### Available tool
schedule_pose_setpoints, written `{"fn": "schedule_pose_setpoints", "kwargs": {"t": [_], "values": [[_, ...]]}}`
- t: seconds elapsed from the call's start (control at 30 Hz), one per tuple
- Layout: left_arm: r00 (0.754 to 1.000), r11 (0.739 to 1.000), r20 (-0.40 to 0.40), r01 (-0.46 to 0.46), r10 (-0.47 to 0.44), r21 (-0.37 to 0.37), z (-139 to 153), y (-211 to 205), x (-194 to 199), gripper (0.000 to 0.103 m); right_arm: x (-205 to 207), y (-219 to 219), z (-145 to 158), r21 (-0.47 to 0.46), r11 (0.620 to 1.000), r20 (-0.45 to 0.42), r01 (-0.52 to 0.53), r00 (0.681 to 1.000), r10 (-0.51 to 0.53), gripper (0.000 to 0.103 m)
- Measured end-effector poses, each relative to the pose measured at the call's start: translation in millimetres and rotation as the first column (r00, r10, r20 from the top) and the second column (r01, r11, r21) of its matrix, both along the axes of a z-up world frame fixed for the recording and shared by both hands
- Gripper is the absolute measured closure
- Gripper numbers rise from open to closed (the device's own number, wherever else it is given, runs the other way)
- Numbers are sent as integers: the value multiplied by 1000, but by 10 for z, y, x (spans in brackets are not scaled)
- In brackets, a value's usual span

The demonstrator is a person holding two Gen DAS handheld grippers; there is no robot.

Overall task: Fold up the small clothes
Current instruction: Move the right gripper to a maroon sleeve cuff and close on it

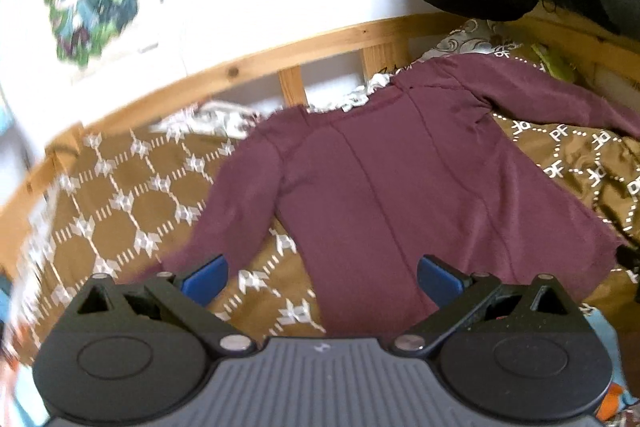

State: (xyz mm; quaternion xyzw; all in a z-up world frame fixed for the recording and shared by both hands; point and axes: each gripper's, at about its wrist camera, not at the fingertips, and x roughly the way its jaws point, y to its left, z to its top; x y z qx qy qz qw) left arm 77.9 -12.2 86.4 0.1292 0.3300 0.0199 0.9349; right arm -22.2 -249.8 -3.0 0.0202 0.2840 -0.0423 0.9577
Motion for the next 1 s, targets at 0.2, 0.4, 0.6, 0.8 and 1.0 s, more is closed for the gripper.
{"fn": "schedule_pose_setpoints", "kwargs": {"t": [0.2,0.4,0.6,0.8,1.0], "values": [[997,992,-25,76,-74,105,178,-217,356,0,104,-152,28,43,999,21,23,1000,-24,0],[993,992,-51,108,-105,58,-18,-386,668,0,138,-408,64,152,987,145,54,986,-76,0],[987,990,-91,130,-134,-53,-511,-363,907,0,194,-716,131,195,975,174,109,974,-143,0],[978,984,-131,148,-161,-100,-898,-258,1109,0,507,-1114,382,161,965,126,206,966,-227,0],[978,984,-124,162,-171,-80,-988,-220,1222,0,973,-1543,315,372,876,25,309,939,-342,6]]}}
